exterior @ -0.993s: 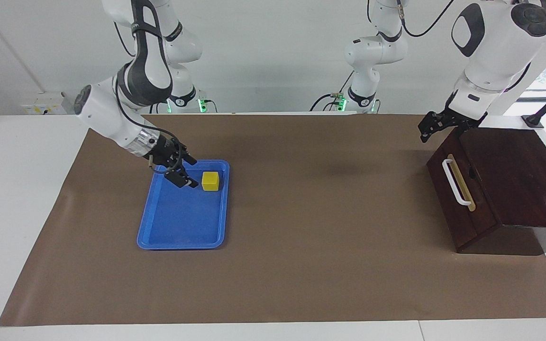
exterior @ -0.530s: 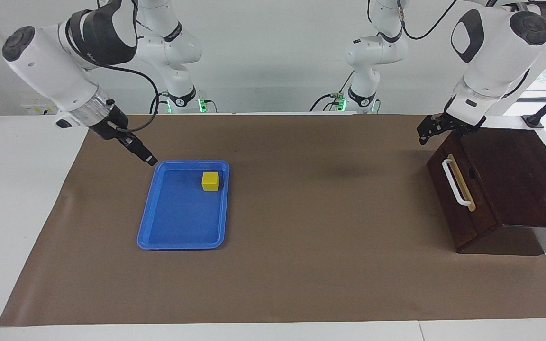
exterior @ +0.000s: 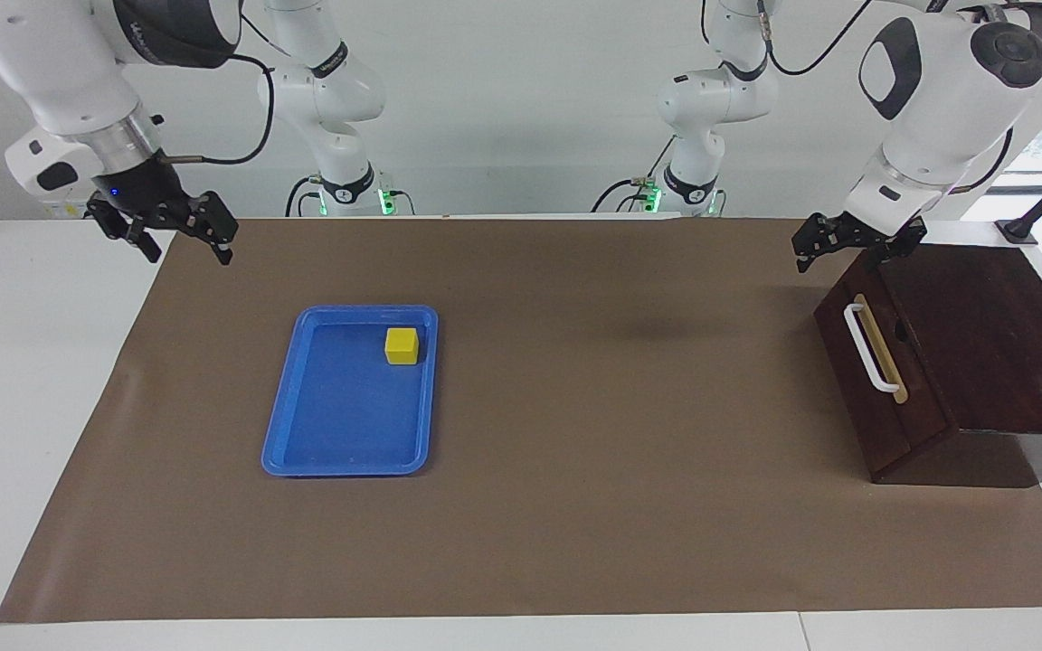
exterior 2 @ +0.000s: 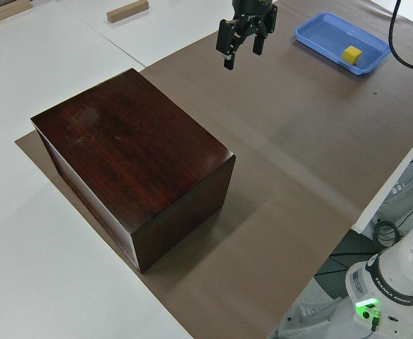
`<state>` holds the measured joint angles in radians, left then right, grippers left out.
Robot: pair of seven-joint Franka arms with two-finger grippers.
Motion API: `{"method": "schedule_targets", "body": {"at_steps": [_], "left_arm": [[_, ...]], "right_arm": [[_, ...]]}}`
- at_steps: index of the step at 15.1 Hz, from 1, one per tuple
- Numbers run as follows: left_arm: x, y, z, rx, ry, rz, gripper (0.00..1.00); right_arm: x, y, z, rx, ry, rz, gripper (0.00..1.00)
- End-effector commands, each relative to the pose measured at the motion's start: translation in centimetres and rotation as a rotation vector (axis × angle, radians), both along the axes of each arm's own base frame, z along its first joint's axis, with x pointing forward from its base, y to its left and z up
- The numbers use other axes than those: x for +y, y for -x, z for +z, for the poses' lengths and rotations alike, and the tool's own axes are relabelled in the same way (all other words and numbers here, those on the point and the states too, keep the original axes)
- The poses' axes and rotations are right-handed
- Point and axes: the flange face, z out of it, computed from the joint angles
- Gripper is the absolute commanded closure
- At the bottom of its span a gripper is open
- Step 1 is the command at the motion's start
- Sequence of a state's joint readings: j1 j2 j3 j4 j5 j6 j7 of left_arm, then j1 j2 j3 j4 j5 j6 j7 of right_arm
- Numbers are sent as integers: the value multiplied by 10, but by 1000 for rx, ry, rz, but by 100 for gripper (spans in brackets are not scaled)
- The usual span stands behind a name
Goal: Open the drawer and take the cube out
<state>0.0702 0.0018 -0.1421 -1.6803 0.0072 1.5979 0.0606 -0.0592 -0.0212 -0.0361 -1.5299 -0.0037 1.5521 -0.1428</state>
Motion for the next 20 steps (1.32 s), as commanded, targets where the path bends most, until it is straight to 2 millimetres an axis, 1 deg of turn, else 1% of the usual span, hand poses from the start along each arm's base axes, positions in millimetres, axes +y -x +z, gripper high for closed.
{"method": "schedule_targets", "body": {"at_steps": [1,2,4,6,9,10,13,15,18,19,20], "left_arm": [[2,-1,4,3,36,52,0],[1,-1,4,3,36,52,0],[-2,0,3,5,36,46,0],[-2,0,3,5,36,43,0],[-6,0,3,5,37,32,0],[-6,0,4,2,36,35,0],[-5,0,4,2,36,38,0],[-5,0,6,-3,37,35,0],[-4,3,10,-8,34,43,0],[-4,4,10,-8,34,43,0],[-1,4,13,-12,34,48,0]], "right_arm": [[-6,7,4,52,2,74,0],[-6,11,4,70,0,76,0],[-3,18,-7,129,-9,74,0],[-6,13,-23,145,-6,63,0],[-8,6,-41,129,4,22,0],[-8,5,-43,121,12,22,0],[-15,6,-33,113,14,9,0],[-13,11,-32,139,12,8,0],[-11,16,-35,158,10,8,0],[-12,20,-35,159,9,4,0],[-10,29,-31,155,11,2,0]]}}
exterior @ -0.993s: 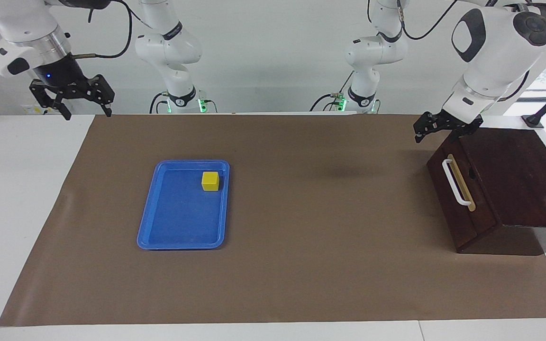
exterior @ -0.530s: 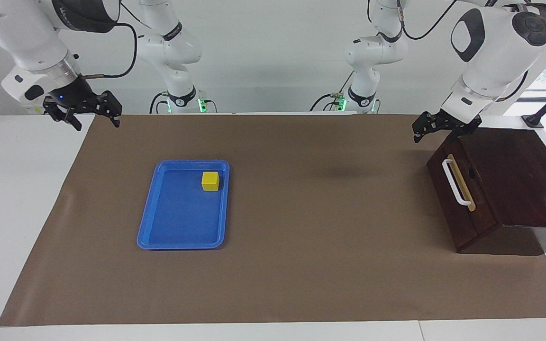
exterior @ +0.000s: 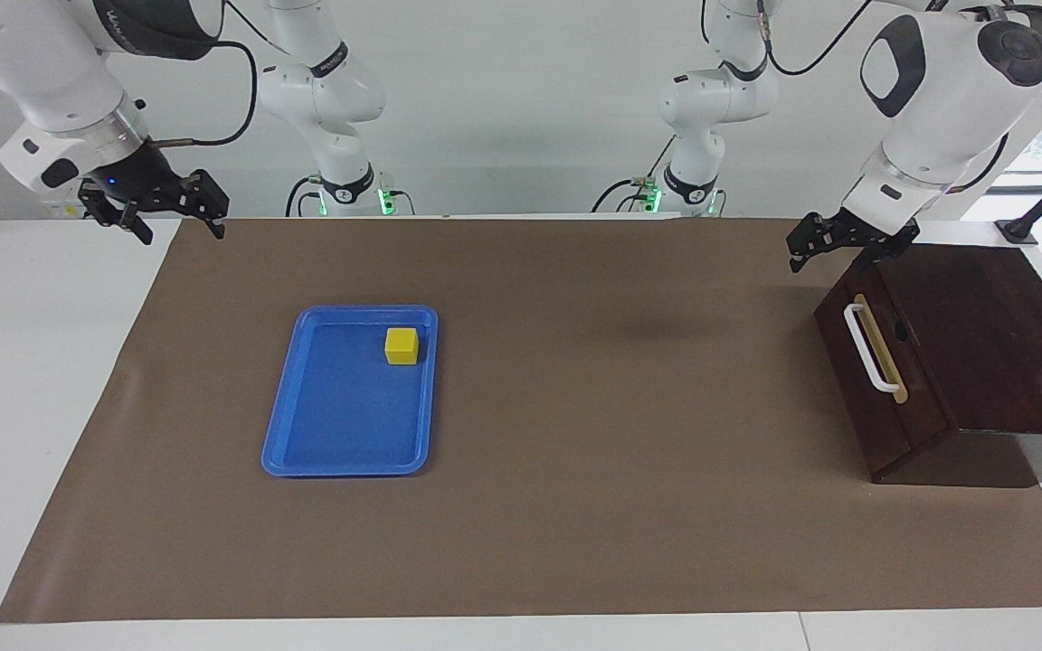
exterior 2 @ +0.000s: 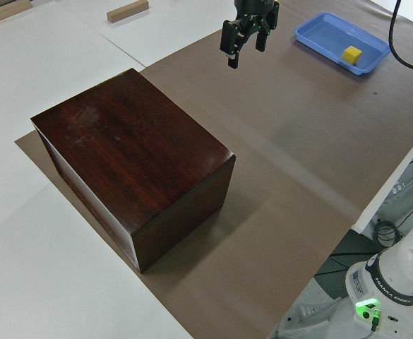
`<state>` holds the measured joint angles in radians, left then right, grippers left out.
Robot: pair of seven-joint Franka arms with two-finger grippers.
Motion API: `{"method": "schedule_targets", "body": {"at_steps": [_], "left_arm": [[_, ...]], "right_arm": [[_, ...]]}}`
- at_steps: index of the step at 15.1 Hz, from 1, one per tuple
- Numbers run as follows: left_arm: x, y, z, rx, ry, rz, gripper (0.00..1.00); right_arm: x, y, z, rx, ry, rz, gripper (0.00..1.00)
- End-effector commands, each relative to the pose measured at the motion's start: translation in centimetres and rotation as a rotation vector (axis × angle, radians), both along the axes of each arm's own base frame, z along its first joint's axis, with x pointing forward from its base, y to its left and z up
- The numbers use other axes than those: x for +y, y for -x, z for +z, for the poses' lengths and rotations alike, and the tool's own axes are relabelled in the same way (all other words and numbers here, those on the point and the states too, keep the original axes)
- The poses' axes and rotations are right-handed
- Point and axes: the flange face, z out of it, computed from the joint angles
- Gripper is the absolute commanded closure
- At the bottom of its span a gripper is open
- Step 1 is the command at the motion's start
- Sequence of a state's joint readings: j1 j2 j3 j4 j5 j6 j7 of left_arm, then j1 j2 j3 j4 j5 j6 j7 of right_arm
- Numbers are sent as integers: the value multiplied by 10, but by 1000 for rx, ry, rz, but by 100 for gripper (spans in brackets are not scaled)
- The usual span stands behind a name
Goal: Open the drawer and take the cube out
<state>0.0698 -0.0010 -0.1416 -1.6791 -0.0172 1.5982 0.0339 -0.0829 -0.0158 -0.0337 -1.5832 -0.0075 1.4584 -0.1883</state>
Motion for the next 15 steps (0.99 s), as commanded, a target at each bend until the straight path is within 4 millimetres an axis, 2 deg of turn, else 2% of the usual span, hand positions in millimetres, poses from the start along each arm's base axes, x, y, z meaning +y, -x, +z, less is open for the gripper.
{"method": "schedule_targets", "body": {"at_steps": [1,4,15], "left_arm": [[5,3,11,-10,12,24,0],[8,3,11,-10,12,30,0],[8,3,11,-10,12,29,0]], "right_arm": [[3,22,6,0,34,-15,0],[0,19,6,-21,88,-3,0],[1,19,8,-8,73,-2,0]]}}
